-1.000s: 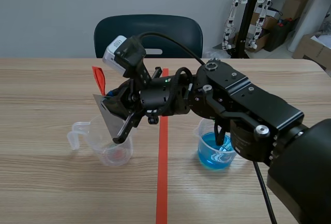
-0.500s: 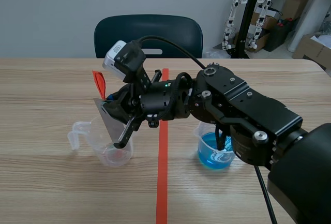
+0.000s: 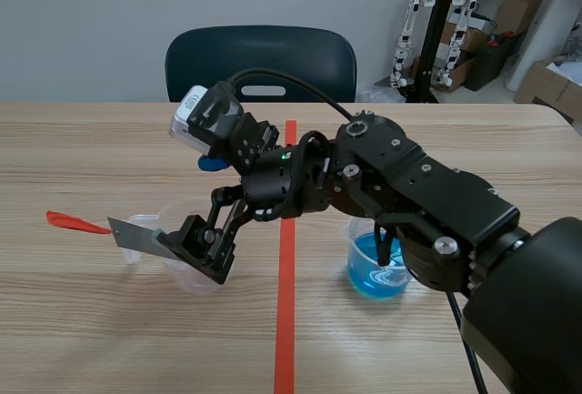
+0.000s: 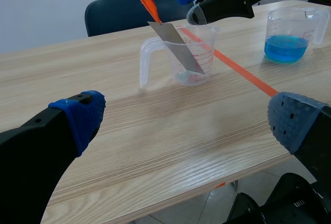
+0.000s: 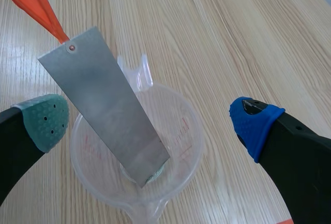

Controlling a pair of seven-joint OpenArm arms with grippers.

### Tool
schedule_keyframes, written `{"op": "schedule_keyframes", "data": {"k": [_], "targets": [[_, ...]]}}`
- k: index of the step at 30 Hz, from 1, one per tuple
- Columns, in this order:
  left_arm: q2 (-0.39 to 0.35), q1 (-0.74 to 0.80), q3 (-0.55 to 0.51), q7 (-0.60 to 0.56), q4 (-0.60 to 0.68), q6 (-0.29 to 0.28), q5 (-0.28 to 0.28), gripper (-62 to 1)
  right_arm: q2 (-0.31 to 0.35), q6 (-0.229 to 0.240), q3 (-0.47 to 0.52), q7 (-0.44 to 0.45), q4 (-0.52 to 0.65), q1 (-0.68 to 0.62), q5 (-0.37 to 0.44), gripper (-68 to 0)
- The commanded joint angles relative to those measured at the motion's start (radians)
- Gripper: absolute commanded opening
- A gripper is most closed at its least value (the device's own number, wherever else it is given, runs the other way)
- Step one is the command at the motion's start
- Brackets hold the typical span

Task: Do the redox reaction experiment. put the plate into the left beaker

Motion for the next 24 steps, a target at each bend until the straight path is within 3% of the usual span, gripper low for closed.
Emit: {"op": "schedule_keyframes", "data": {"k": [1, 24], "targets": [[-0.001, 0.008, 0.003, -0.014, 0.016, -0.003, -0.006, 1.4, -0.006, 0.008, 0.000, 0.015, 0.008, 0.019, 0.018, -2.2], [-0.001, 0.006, 0.003, -0.014, 0.016, -0.003, -0.002, 1.4, -0.006, 0.008, 0.000, 0.034, 0.008, 0.019, 0.019, -2.2]]}}
